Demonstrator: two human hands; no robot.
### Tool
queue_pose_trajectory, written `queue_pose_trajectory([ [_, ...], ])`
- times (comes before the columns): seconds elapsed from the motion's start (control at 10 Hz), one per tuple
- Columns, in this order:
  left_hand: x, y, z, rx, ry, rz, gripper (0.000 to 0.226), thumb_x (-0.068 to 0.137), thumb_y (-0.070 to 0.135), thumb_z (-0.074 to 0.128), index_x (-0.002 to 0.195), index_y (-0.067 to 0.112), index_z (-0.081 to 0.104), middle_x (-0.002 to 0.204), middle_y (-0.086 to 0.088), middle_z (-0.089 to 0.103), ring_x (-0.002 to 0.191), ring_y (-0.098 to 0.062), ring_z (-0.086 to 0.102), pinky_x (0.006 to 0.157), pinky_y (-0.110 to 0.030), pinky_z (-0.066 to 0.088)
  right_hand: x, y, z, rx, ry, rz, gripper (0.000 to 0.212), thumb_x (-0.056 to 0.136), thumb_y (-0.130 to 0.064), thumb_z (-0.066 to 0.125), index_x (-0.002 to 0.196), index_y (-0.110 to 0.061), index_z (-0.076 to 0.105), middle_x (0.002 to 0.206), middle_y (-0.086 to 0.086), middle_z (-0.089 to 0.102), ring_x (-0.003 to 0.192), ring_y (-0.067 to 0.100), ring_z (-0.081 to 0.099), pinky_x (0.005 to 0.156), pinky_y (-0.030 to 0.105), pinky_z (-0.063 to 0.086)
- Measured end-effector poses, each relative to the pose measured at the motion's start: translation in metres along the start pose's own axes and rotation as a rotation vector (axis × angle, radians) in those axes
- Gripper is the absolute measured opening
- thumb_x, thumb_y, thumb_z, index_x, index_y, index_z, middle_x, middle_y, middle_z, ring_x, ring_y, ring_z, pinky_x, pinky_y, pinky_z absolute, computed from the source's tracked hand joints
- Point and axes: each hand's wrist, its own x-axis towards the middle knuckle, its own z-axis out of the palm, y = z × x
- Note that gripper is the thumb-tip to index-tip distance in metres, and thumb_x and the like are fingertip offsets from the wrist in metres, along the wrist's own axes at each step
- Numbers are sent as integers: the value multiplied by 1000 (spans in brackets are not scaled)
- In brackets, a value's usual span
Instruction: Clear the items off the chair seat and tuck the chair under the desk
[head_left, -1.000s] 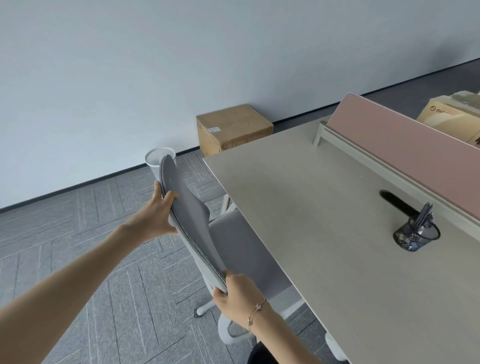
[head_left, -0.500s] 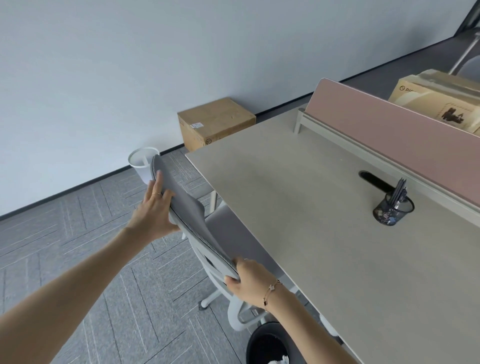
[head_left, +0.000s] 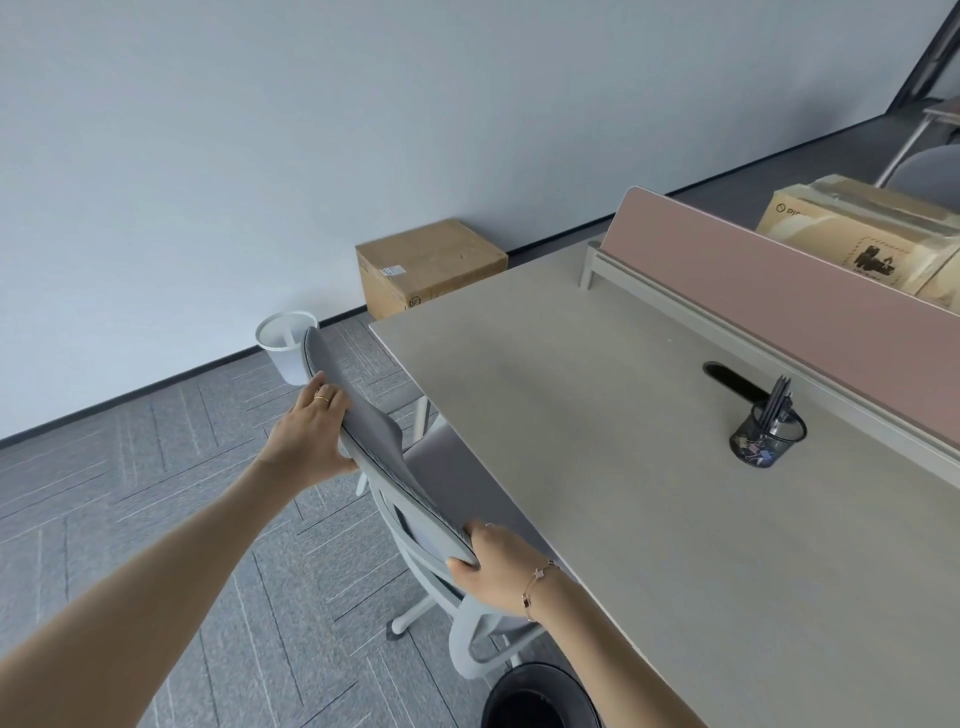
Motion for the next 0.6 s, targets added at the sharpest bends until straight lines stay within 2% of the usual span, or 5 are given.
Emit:
queue_pose_trajectory([
  [0.1,-2,1,0,9,1,-13,80,61,42,80,123,5,44,138,-10,43,146,-29,14,107,-47,43,-1,-2,0,2,-18,19,32,90,-30,44,104,-2,49,101,22,64,83,33,61,64,27,36],
  [0.3,-3,-1,4,-30,-6,-37,79,60,39,83,120,5,45,138,-9,43,146,-29,13,102,-47,48,-3,-5,-1,-7,-15,28,33,91,-30,44,107,-2,48,104,21,63,91,34,62,68,29,43],
  [0.4,-6,4,6,-92,54,-55,74,62,28,84,120,5,44,139,-9,41,146,-29,15,93,-46,54,-4,0,8,2,27,26,35,91,-34,44,106,-3,50,102,19,64,88,33,62,69,33,47],
  [0.5,-25,17,12,-237,212,-84,81,70,10,77,138,12,33,149,-11,28,142,-31,25,99,-46,51,-22,10,15,11,80,62,33,93,-33,43,111,-7,49,104,14,61,89,25,61,71,30,49],
  [0.6,-72,22,51,-469,347,-219,89,78,4,66,148,23,14,155,-11,16,140,-33,30,107,-46,42,-58,33,37,109,31,98,38,91,-36,45,126,-22,41,120,2,57,107,16,59,93,27,48],
])
